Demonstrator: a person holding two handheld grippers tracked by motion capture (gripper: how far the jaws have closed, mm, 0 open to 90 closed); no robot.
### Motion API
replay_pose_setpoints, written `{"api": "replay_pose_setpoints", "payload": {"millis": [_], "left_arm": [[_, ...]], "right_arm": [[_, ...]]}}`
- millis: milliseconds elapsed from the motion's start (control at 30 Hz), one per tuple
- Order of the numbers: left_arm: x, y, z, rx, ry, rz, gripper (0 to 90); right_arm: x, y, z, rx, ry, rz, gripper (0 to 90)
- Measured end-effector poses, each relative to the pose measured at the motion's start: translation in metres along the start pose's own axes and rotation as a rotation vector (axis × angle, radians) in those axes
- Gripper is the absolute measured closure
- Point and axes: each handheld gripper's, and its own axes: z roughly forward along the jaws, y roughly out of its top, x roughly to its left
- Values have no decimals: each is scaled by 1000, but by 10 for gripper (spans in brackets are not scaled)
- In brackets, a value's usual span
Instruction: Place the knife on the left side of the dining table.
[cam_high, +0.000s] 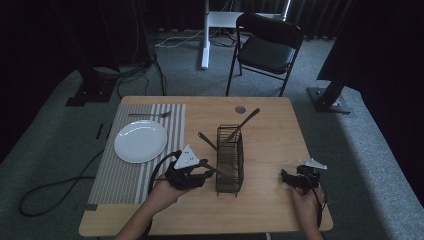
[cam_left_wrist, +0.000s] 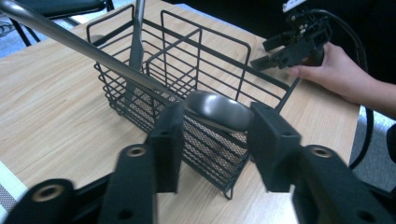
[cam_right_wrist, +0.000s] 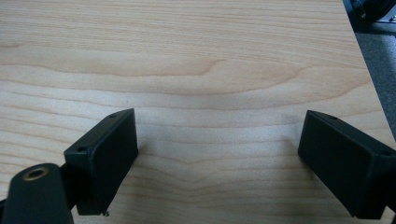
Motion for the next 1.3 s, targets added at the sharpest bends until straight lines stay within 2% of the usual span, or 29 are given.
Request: {"api": "replay_pose_setpoints", "payload": {"millis": [167,333,433,500,867,1300], "left_arm": [[0,0,3,4,-16,-11,722],[1,0,2,-3,-26,1,732],[0,1,2,-18,-80,12,756],[0,4,3,-24,-101,1,770],[-9,25,16,-35,-103,52,775],[-12,42,36,-92,-108,44,778]], "right_arm": [[0,0,0,0,0,0,114],[0,0,0,0,0,0,114],[0,0,0,0,0,0,114],[0,0,0,0,0,0,114],[0,0,0,0,0,0,114],[0,0,0,0,0,-1,114]]}}
